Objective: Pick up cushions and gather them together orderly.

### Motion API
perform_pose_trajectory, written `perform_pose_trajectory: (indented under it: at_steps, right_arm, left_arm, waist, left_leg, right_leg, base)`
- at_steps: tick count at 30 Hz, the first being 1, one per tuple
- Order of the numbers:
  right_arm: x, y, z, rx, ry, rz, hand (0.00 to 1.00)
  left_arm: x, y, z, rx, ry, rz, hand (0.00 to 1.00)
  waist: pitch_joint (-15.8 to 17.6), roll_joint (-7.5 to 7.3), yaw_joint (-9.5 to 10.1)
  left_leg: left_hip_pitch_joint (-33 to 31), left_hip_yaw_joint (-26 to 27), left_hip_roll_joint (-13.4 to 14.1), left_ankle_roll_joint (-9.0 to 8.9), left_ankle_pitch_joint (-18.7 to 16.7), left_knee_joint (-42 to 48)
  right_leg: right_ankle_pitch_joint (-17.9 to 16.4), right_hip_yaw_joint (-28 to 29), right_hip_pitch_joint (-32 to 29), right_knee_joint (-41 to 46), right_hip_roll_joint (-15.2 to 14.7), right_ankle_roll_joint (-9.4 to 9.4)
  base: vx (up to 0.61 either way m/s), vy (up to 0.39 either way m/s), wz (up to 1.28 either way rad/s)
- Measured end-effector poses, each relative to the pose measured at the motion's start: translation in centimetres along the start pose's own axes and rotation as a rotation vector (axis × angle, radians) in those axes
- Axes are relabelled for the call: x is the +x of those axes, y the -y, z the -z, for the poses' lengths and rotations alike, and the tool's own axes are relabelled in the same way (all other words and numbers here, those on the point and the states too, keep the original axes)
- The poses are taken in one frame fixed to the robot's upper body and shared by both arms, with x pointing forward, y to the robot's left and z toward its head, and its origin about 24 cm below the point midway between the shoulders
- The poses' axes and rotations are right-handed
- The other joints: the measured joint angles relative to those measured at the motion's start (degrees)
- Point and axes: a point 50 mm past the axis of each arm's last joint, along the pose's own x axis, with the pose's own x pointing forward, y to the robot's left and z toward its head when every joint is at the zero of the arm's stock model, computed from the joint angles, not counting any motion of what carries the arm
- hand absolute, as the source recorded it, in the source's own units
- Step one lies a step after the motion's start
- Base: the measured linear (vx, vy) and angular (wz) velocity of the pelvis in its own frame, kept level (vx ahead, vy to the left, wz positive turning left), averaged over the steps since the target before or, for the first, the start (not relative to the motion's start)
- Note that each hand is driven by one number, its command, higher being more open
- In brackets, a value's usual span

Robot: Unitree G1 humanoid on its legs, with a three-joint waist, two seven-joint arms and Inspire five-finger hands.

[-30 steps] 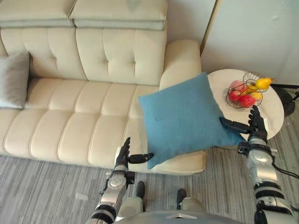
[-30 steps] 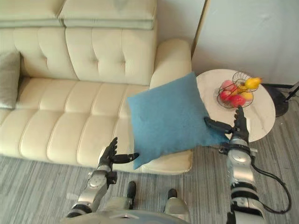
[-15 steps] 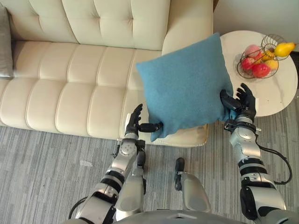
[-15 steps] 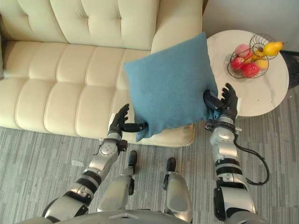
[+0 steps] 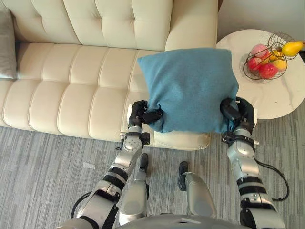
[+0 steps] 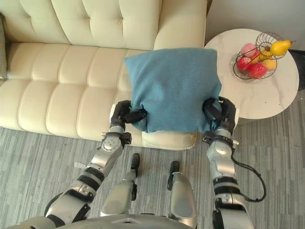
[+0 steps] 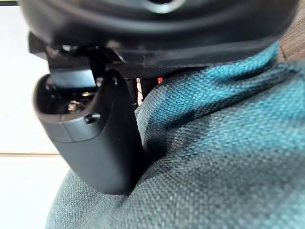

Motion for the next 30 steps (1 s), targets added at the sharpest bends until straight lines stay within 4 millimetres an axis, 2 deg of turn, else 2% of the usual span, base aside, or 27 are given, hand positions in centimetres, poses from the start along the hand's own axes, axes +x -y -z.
perform_pose_trajectory:
  at_steps: [3, 9, 12, 13, 14, 15, 16, 17, 18, 19, 20, 21, 22, 23, 24, 26, 27, 29, 30]
  right_arm:
    - [-2.3, 1.0, 1.5, -0.040, -0.037, 0.009, 0.00]
    - [-6.5, 1.6, 2.9, -0.091, -0.071, -0.008, 0.00]
    - [-8.1, 1.7, 2.9, -0.074, -0.076, 0.004, 0.00]
    - [-8.8, 1.7, 2.8, -0.065, -0.073, 0.003, 0.00]
    - [-8.9, 1.6, 2.7, -0.062, -0.071, 0.002, 0.00]
    - [-9.2, 1.6, 2.1, -0.053, -0.047, 0.001, 0.00]
    - [-9.2, 1.6, 1.8, -0.051, -0.037, 0.002, 0.00]
    - [-9.2, 1.5, 1.6, -0.048, -0.029, 0.005, 0.00]
    - [-9.1, 1.4, 1.4, -0.044, -0.015, 0.008, 0.00]
    - [-8.8, 1.2, 1.0, -0.048, 0.007, 0.008, 0.00]
    - [-8.5, 1.1, 0.8, -0.053, 0.019, 0.008, 0.00]
    - [-8.5, 1.2, 0.7, -0.060, 0.022, 0.006, 0.00]
    - [-8.2, 1.3, 0.6, -0.066, 0.028, 0.005, 0.00]
    - [-8.0, 1.1, 0.5, -0.059, 0.034, 0.005, 0.00]
    - [-7.4, 1.2, 0.2, -0.060, 0.049, 0.020, 0.00]
    - [-7.3, 1.6, 0.5, -0.080, 0.043, 0.034, 0.00]
    - [-7.2, 2.1, 1.2, -0.098, 0.013, 0.052, 0.00]
    - [-7.3, 2.1, 1.7, -0.106, -0.010, 0.054, 0.00]
    - [-7.3, 2.2, 2.2, -0.125, -0.026, 0.054, 0.00]
  left_arm:
    - [-2.1, 0.0, 1.8, -0.019, -0.048, 0.016, 0.00]
    - [-6.5, -1.1, 5.2, -0.067, -0.161, -0.005, 0.00]
    - [-8.1, -1.3, 5.5, -0.100, -0.176, -0.015, 0.00]
    - [-8.7, -1.3, 5.4, -0.120, -0.174, -0.022, 0.00]
    - [-8.9, -1.3, 5.4, -0.129, -0.173, -0.024, 0.00]
    - [-9.3, -1.3, 5.0, -0.147, -0.158, -0.025, 0.00]
    - [-9.3, -1.3, 4.8, -0.151, -0.152, -0.025, 0.00]
    - [-9.3, -1.2, 4.7, -0.155, -0.148, -0.025, 0.00]
    - [-9.2, -1.1, 4.5, -0.168, -0.140, -0.024, 0.00]
    - [-9.1, -1.0, 4.3, -0.177, -0.127, -0.024, 0.00]
    - [-9.1, -0.9, 4.3, -0.190, -0.132, -0.025, 0.00]
    - [-9.2, -0.8, 4.4, -0.194, -0.136, -0.026, 0.00]
    - [-9.1, -0.9, 4.3, -0.192, -0.133, -0.025, 0.00]
    - [-9.1, -0.9, 4.2, -0.192, -0.124, -0.025, 0.00]
    - [-8.9, -0.6, 4.1, -0.193, -0.117, -0.013, 0.00]
    - [-9.0, -0.2, 4.2, -0.196, -0.124, 0.004, 0.00]
    - [-9.2, 0.2, 4.9, -0.191, -0.157, 0.018, 0.00]
    - [-9.4, 0.1, 5.6, -0.181, -0.186, 0.013, 0.00]
    - [-9.5, 0.0, 6.1, -0.175, -0.206, 0.010, 0.00]
  waist:
    - [-1.81, 0.55, -0.29]
    - [-6.00, 0.34, -0.08]
    - [-7.34, 0.07, 0.14]
    - [-8.07, -0.75, 0.36]
    - [-8.36, -0.94, 0.45]
    - [-9.62, -1.19, 0.44]
    - [-10.10, -1.15, 0.43]
    - [-10.93, -1.40, 0.29]
    - [-11.47, -2.38, 0.29]
    - [-11.47, -2.50, 0.64]
    - [-11.81, -1.90, 0.65]
    - [-12.31, -1.25, 0.67]
    - [-12.98, -1.11, 0.24]
    - [-13.48, -1.43, -0.08]
    - [-13.72, -1.43, -0.79]
    - [-13.81, -1.29, -0.61]
    - [-14.02, -0.98, -0.35]
    - [-14.19, -1.41, -0.34]
    - [-14.10, -1.53, -0.37]
  left_leg:
    - [1.69, -1.07, -0.04, -0.18, -0.14, 0.00]
    - [4.25, -3.00, -0.04, -0.35, -0.60, 0.00]
    - [4.20, -4.77, -0.18, -0.15, -0.74, 0.42]
    - [3.60, -6.25, -0.75, -0.15, -0.74, 1.31]
    - [3.29, -6.64, -0.97, -0.15, -0.75, 1.67]
    - [1.12, -6.85, -1.28, 1.70, -2.13, 3.00]
    - [0.15, -4.72, -0.75, 3.74, -3.30, 3.34]
    - [-0.73, -0.65, 0.07, 7.16, -5.43, 3.92]
    - [-2.87, 4.08, 0.90, 7.73, -7.76, 7.76]
    - [-5.11, 8.91, 2.29, 6.84, -10.04, 14.94]
    - [-5.31, 12.46, 3.67, 7.83, -9.04, 20.89]
    - [-4.89, 13.62, 4.12, 7.34, -8.35, 21.17]
    - [-4.82, 14.38, 3.78, 6.21, -7.44, 19.66]
    - [-3.51, 14.32, 2.90, 6.11, -5.77, 14.46]
    - [-2.18, 16.65, 2.68, 5.98, -6.79, 10.60]
    - [-2.02, 17.77, 2.98, 5.58, -7.62, 12.73]
    - [-0.10, 17.64, 2.48, 4.44, -6.75, 12.10]
    - [0.65, 17.51, 0.48, 5.02, -6.76, 10.88]
    - [1.03, 17.53, -1.35, 5.96, -7.17, 10.36]
  right_leg:
    - [-0.11, -1.11, 3.08, -1.67, 0.05, 0.16]
    - [-1.57, -3.61, 7.11, -1.57, -0.03, 0.23]
    - [-2.58, -6.03, 8.27, -0.67, -0.36, 0.12]
    - [-3.74, -7.45, 8.27, 0.73, -1.13, 0.01]
    - [-4.09, -8.03, 8.27, 1.20, -1.37, -0.01]
    - [-4.70, -10.67, 8.07, 2.20, -1.97, -0.32]
    - [-4.50, -11.74, 8.13, 1.97, -2.00, -0.52]
    - [-3.75, -13.19, 8.48, 0.59, -2.20, -0.74]
    - [-2.67, -14.42, 8.49, -0.83, -3.34, -1.28]
    - [-2.20, -15.41, 9.08, -1.39, -3.73, -1.40]
    - [-2.18, -16.67, 10.24, -1.23, -3.44, -1.37]
    - [-2.25, -17.01, 10.62, -1.15, -2.96, -1.26]
    - [-2.21, -16.90, 10.67, -1.39, -2.63, -1.24]
    - [-1.52, -17.39, 10.63, -3.03, -3.41, -0.74]
    - [0.71, -20.42, 11.72, -6.20, -4.34, 0.03]
    - [1.95, -21.41, 13.05, -8.03, -4.50, 0.69]
    - [2.87, -22.22, 15.19, -8.76, -5.23, 1.94]
    - [3.43, -22.09, 15.52, -8.67, -7.11, 2.81]
    - [3.48, -21.65, 14.90, -7.00, -8.99, 2.91]
  base:
    - [0.05, -0.032, 0.17]
    - [0.01, -0.035, 0.22]
    - [-0.03, -0.038, 0.43]
    - [-0.05, -0.043, 0.63]
    - [-0.09, -0.057, 0.81]
    - [-0.09, -0.051, 0.68]
    - [-0.09, -0.058, 0.84]
    - [-0.03, -0.003, 0.64]
    - [0.00, 0.029, 0.66]
    - [0.03, 0.056, 0.59]
    - [0.03, 0.041, 0.42]
    - [0.03, 0.057, 0.50]
    - [0.02, 0.082, 0.45]
    - [0.01, 0.165, 0.83]
    - [0.00, 0.145, 0.74]
    - [0.03, 0.151, 0.55]
    - [0.05, 0.171, 0.32]
    - [0.02, 0.185, 0.24]
    - [0.03, 0.253, 0.18]
